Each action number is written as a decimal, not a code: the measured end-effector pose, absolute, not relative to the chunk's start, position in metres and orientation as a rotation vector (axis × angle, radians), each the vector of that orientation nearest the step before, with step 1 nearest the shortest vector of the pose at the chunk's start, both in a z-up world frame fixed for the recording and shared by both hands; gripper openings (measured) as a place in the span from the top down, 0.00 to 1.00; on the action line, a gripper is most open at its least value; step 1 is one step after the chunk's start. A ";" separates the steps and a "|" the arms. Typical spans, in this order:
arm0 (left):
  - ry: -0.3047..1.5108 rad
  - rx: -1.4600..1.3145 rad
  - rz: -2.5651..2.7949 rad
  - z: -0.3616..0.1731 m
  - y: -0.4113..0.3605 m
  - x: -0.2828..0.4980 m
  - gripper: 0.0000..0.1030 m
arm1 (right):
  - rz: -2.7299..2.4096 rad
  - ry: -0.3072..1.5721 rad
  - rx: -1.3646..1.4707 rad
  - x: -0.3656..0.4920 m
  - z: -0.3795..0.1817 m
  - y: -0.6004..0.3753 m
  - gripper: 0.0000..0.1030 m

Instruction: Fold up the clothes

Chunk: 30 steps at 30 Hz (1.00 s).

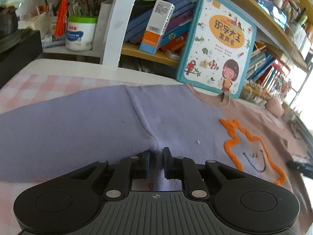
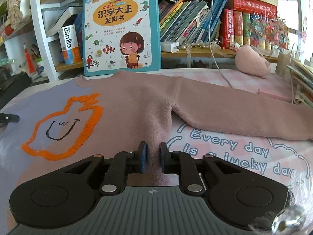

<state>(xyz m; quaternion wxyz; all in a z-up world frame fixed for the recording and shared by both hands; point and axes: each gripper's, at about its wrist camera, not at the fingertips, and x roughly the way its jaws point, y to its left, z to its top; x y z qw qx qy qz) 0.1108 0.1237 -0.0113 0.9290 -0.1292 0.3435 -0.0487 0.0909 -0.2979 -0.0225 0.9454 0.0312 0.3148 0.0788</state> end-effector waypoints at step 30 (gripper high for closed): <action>0.658 -0.433 -0.102 -0.014 0.085 -0.052 0.84 | 0.212 0.563 0.238 -0.074 -0.030 -0.331 0.79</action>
